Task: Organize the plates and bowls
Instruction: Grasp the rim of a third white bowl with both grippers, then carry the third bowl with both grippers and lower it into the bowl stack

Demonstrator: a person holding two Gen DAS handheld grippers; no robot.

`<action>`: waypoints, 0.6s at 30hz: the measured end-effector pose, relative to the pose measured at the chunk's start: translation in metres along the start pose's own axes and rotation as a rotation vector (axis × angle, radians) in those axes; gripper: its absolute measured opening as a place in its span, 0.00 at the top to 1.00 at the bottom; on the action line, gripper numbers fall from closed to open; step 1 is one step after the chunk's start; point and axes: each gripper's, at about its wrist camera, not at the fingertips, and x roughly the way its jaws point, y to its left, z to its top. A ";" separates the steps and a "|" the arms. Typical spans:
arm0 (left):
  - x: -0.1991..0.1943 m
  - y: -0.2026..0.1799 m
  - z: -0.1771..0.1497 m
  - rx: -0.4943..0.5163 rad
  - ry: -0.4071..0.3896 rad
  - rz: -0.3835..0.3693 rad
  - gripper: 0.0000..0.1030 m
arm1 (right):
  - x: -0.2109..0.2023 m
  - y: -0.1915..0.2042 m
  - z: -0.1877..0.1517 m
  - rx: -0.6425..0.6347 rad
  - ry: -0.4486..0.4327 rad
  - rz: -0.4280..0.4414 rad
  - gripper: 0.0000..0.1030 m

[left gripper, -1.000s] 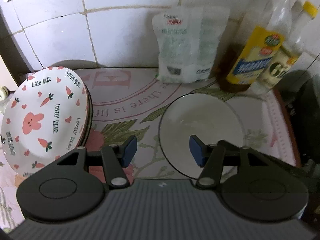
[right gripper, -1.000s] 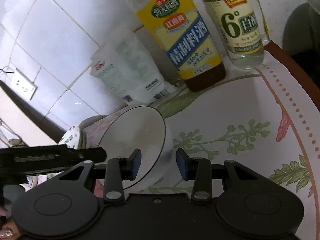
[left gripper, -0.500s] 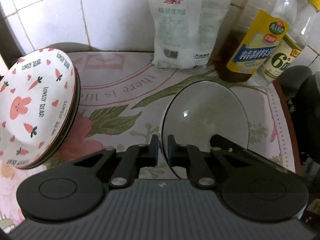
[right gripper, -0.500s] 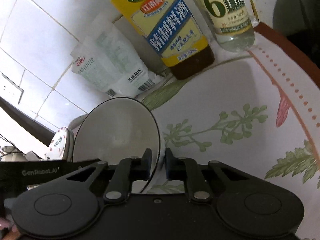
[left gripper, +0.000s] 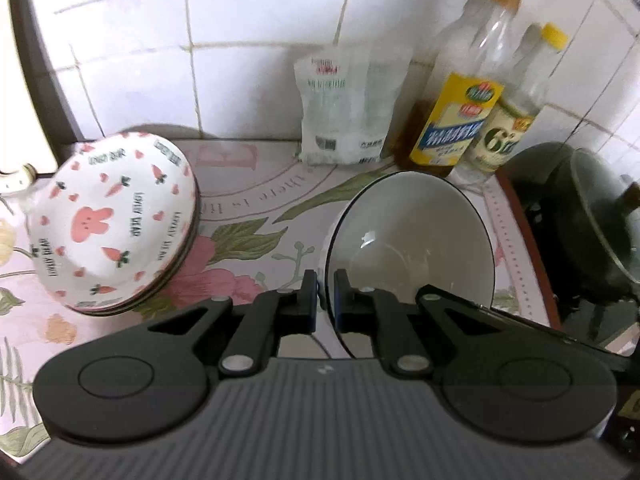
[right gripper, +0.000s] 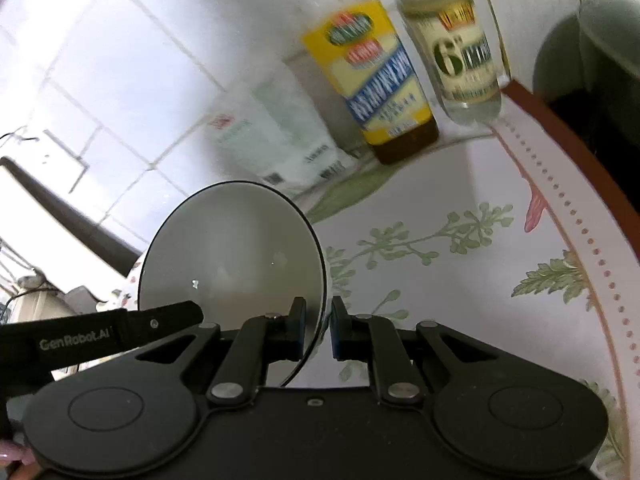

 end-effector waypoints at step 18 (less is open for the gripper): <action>-0.131 0.062 -0.048 -0.153 -0.163 -0.127 0.93 | -0.097 0.106 -0.036 -0.206 -0.073 0.007 0.82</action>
